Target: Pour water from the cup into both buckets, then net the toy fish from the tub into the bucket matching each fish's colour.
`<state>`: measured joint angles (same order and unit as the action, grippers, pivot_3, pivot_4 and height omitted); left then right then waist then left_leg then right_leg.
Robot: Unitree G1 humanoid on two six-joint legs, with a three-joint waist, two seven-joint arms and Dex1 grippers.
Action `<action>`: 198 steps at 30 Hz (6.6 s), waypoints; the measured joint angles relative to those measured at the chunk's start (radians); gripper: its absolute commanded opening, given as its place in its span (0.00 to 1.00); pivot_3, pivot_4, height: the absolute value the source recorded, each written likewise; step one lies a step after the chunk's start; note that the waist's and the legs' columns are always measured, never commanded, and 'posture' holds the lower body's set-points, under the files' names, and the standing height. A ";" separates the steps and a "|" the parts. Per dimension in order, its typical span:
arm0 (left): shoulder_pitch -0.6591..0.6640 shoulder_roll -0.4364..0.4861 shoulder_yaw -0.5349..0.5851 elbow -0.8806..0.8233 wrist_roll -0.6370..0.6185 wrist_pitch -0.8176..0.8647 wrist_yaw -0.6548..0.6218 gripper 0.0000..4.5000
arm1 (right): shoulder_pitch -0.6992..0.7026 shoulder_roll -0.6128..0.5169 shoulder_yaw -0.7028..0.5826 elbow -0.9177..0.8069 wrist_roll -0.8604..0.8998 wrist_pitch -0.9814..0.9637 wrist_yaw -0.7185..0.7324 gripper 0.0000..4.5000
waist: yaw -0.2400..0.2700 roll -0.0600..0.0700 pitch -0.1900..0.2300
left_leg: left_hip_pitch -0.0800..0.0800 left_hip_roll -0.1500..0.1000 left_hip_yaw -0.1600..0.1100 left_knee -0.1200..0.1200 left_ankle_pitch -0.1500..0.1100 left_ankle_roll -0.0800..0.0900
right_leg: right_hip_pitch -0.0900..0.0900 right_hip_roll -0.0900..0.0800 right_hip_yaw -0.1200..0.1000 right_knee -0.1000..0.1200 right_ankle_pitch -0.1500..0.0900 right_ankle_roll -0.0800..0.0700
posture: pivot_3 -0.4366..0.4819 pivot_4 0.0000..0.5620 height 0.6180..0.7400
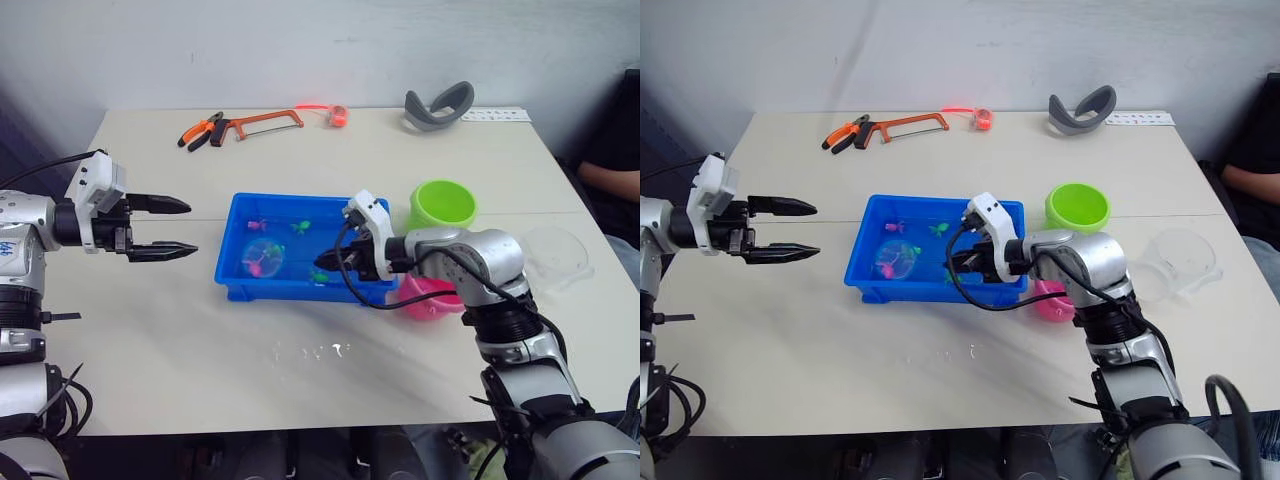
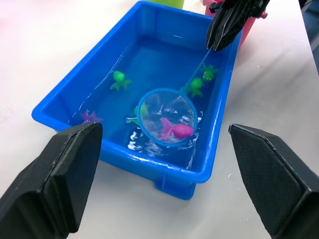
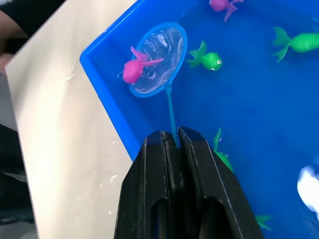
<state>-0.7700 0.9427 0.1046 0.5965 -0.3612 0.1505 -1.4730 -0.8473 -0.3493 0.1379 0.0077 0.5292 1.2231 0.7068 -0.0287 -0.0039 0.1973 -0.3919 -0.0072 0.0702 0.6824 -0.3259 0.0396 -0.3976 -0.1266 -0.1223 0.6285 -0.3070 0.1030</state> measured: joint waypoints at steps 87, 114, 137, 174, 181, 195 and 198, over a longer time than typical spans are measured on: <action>0.122 -0.612 -0.182 -0.501 -0.124 0.157 0.315 0.98 | 1.458 -0.196 -0.811 -0.839 -0.301 -1.144 -0.182 0.00 | 0.051 0.001 -0.001 | 0.007 0.004 -0.001 0.000 0.001 -0.002 | 0.008 0.008 0.015 -0.003 0.000 0.000 | 0.48 0.27 1.00; 0.314 -0.137 0.193 -0.344 -0.089 0.100 0.431 0.98 | -0.088 -0.148 0.051 0.027 0.740 0.071 -0.780 0.00 | 0.026 -0.002 0.000 | -0.001 0.001 -0.005 0.001 0.001 0.000 | 0.003 -0.005 0.002 -0.002 0.001 -0.002 | 0.48 0.27 1.00; 0.184 -0.064 0.111 -0.181 -0.004 0.072 0.316 0.98 | -0.237 0.215 -0.144 0.468 0.272 0.058 -0.732 0.00 | -0.013 -0.001 0.000 | -0.001 0.001 -0.002 -0.003 0.001 0.000 | -0.001 -0.001 0.003 0.000 0.001 -0.002 | 0.48 0.27 1.00; 0.197 -0.130 0.107 -0.321 -0.109 0.133 0.240 0.98 | -0.012 0.033 -0.318 -0.140 0.296 0.298 -0.383 0.00 | -0.006 -0.001 0.001 | -0.002 0.000 -0.003 -0.002 0.001 0.000 | -0.001 -0.004 0.006 -0.001 0.001 -0.002 | 0.48 0.27 1.00; 0.143 -0.228 0.027 -0.434 -0.127 0.183 0.237 0.98 | 0.096 -0.175 -0.473 -0.286 0.488 0.387 -0.347 0.00 | 0.006 -0.001 0.001 | -0.002 0.000 -0.001 -0.001 0.001 0.000 | 0.000 -0.003 0.007 -0.001 0.001 -0.002 | 0.48 0.27 1.00; 0.064 -0.354 -0.087 -0.434 -0.129 0.181 0.162 0.98 | 0.593 -0.707 -0.938 -0.342 1.011 0.376 -0.462 0.00 | 0.053 -0.001 0.001 | 0.001 0.001 -0.001 0.000 0.001 0.001 | 0.005 -0.004 0.007 -0.005 0.002 -0.001 | 0.48 0.27 1.00; 0.054 -0.394 -0.106 -0.421 -0.124 0.170 0.164 0.98 | 0.714 -0.735 -1.007 -0.358 1.067 0.352 -0.500 0.00 | 0.055 -0.001 0.001 | 0.001 0.001 -0.001 0.000 0.001 0.002 | 0.006 -0.004 0.007 -0.005 0.002 0.000 | 0.48 0.27 1.00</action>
<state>-0.7157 0.5486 -0.0019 0.1757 -0.4852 0.3208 -1.3091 -0.1335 -1.0840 -0.8689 -0.3507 1.5958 1.5747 0.2069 0.0263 -0.0052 0.1985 -0.3907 -0.0065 0.0694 0.6829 -0.3248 0.0414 -0.3920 -0.1302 -0.1153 0.6238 -0.3051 0.1029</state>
